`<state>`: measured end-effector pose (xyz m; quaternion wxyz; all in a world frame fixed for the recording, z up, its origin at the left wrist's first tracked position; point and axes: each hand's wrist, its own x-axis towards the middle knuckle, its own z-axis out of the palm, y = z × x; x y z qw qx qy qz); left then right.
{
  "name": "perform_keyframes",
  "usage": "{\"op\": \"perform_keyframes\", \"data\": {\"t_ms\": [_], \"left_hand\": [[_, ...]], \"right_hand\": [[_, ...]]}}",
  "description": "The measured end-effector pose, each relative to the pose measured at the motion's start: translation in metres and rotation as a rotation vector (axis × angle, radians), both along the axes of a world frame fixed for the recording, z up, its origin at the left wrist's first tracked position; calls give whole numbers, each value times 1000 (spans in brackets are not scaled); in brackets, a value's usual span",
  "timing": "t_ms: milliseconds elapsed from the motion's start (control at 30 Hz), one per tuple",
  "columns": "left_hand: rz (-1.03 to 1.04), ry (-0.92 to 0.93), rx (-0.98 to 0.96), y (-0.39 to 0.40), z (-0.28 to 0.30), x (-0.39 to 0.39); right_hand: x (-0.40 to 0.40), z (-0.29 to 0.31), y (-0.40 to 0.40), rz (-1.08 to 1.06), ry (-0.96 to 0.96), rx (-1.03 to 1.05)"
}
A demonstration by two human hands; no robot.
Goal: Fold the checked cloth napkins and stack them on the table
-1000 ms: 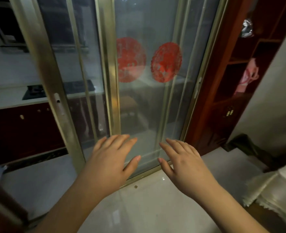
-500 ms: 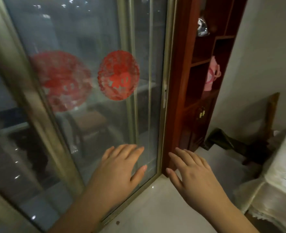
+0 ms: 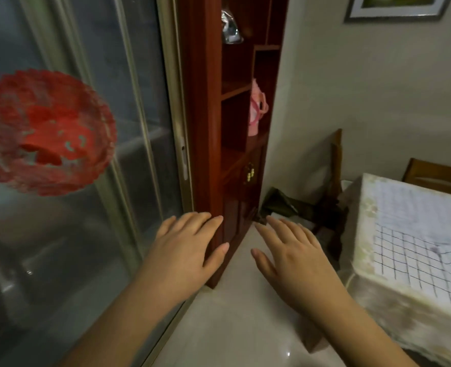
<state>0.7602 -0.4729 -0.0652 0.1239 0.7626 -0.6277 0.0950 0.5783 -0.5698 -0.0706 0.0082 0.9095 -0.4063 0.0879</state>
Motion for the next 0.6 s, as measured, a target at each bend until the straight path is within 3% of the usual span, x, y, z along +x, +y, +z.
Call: {"op": "perform_keyframes", "data": {"t_ms": [300,600], "left_hand": [[-180,-58,-7,-121,7,81],[-378,-58,54,-226,-9,87]], "right_hand": [[64,12,-84,-162,-45,-24],[70,-4,-155,-345,-37,-44]]}}
